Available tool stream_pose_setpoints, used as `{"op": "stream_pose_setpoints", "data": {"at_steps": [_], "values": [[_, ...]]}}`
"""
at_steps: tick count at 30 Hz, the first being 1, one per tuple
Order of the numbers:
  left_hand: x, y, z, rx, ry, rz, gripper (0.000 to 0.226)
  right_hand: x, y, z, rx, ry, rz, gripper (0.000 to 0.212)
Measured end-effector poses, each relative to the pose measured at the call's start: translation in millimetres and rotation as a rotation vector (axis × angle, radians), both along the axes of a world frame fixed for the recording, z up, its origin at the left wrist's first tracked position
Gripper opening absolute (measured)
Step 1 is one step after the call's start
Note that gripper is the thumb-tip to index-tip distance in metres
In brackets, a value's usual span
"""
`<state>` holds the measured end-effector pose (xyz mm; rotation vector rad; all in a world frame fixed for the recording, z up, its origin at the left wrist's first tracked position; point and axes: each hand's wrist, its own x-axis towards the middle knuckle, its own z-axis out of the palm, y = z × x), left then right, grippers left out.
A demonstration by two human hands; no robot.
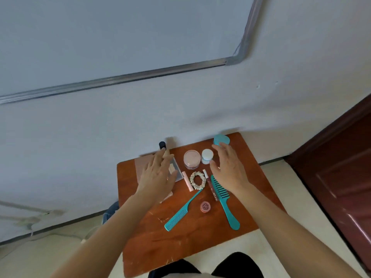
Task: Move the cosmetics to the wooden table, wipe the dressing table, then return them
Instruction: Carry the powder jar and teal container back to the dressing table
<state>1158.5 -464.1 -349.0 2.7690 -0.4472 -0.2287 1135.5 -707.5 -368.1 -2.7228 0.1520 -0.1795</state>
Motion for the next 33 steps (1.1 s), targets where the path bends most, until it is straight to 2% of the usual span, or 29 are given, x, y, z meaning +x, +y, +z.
{"op": "stream_pose_setpoints", "data": {"at_steps": [6,10,14,20,26,33], "values": [[33.9,-49.4,-41.6,-0.043,0.079,-0.008,0.059,30.0,-42.4,-34.5,0.002,0.048,-0.107,0.049],[42.0,-78.6,-73.8,-0.041,0.1,0.062,0.064,56.5,-68.4,-62.6,0.011,0.061,-0.041,0.051],[48.9,-106.6,-102.2,-0.08,0.122,0.246,0.074,86.0,-89.8,-90.9,0.021,0.08,0.051,0.059],[62.0,-136.6,-137.1,-0.143,0.121,0.314,0.065,102.5,-114.8,-127.0,0.165,0.117,0.138,0.059],[60.3,-140.8,-131.2,-0.229,0.028,0.384,0.051,107.5,-106.2,-123.9,0.269,-0.002,0.138,0.044],[55.6,-122.9,-66.7,-0.326,-0.136,0.381,0.046,75.9,-104.0,-80.8,0.297,-0.181,0.077,0.047]]}}
